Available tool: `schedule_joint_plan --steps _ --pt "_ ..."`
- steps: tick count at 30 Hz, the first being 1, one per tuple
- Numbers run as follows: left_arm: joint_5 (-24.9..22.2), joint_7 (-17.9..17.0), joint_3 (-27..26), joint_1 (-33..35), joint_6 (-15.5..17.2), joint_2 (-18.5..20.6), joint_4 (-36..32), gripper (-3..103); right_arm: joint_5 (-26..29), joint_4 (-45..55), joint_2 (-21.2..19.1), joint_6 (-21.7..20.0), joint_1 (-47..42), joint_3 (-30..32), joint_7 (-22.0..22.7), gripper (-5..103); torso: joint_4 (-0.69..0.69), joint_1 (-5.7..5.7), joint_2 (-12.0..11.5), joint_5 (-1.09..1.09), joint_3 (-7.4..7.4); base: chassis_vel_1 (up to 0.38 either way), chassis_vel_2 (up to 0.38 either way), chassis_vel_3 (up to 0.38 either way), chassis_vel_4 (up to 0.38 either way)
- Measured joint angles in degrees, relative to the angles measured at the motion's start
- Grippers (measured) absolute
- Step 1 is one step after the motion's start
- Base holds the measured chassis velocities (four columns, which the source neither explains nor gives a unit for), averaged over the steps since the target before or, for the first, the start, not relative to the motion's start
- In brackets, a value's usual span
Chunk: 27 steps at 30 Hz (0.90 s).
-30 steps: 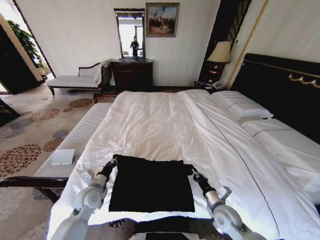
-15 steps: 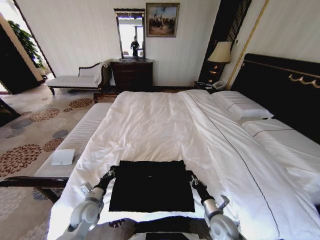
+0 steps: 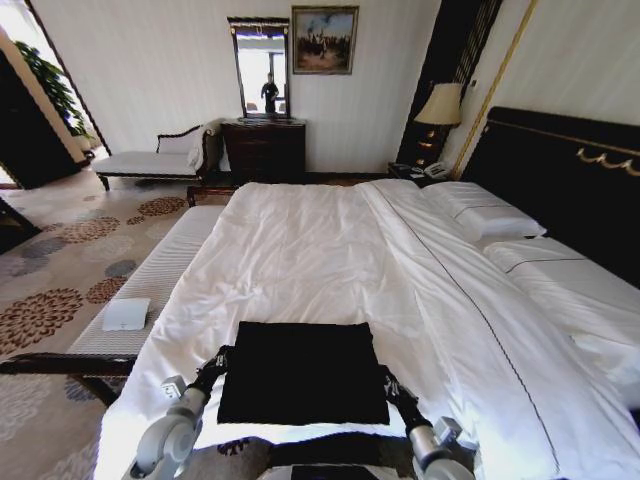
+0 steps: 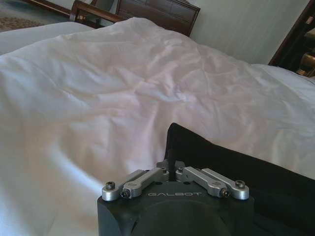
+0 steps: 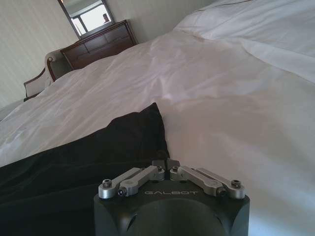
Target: Fold the clothes on the bed.
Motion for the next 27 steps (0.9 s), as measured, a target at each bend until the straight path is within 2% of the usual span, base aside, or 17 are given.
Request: schedule_joint_plan --steps 15,16,17,19,20,21,22,23,24,27 --pt "0.42 1.46 -0.22 1.55 -1.02 -0.01 -0.29 0 -2.92 -0.10 0.88 0.21 -2.31 0.13 -0.62 0 0.00 0.00 0.00 0.00 0.00 0.000 0.000 0.000 0.000" --pt "0.42 1.45 -0.31 1.99 -0.69 -0.01 -1.00 0 -3.27 0.11 0.88 0.19 -2.43 0.44 -0.63 3 0.00 0.00 0.00 0.00 0.00 0.000 0.000 0.000 0.000" --pt "0.43 1.48 -0.57 2.50 -0.41 -0.01 -1.67 6 -3.59 0.65 0.83 0.16 -2.73 0.88 -0.63 3 0.00 0.00 0.00 0.00 0.00 0.000 0.000 0.000 0.000" --pt "0.55 2.12 -1.97 4.00 -0.09 -0.12 -3.54 16 -4.39 2.47 0.70 0.08 -3.69 2.13 -0.57 14 -0.01 0.00 0.00 0.00 0.00 0.000 0.000 0.000 0.000" --pt "0.55 2.12 -1.97 4.00 -0.09 -0.12 -3.54 16 -4.39 2.47 0.70 0.08 -3.69 2.13 -0.57 14 -0.01 0.00 0.00 0.00 0.00 0.000 0.000 0.000 0.000" --pt "0.56 2.73 -3.21 5.26 -0.10 -0.23 -4.99 22 -5.70 4.14 0.67 0.03 -4.29 3.46 -0.19 19 0.00 0.00 0.00 0.00 0.00 0.000 0.000 0.000 0.000" --pt "0.44 3.06 -4.00 5.82 -0.25 -0.29 -5.74 22 -6.55 5.19 0.68 -0.02 -4.58 4.33 0.31 25 0.00 0.00 0.00 -0.01 0.00 0.000 0.000 0.000 0.000" --pt "-0.12 3.83 -5.69 6.53 -0.87 -0.33 -7.19 27 -7.47 6.73 0.71 -0.19 -4.83 5.55 1.40 30 0.00 -0.01 0.00 0.00 0.00 0.000 0.000 0.000 0.000" --pt "-0.12 3.83 -5.69 6.53 -0.87 -0.33 -7.19 27 -7.47 6.73 0.71 -0.19 -4.83 5.55 1.40 30 0.00 -0.01 0.00 0.00 0.00 0.000 0.000 0.000 0.000" --pt "-3.32 5.17 -8.30 4.51 -2.82 -0.47 -8.71 43 -7.24 10.14 0.86 -1.23 -4.23 8.32 4.05 41 0.02 -0.01 0.00 0.01 0.00 0.000 0.000 0.000 0.000"
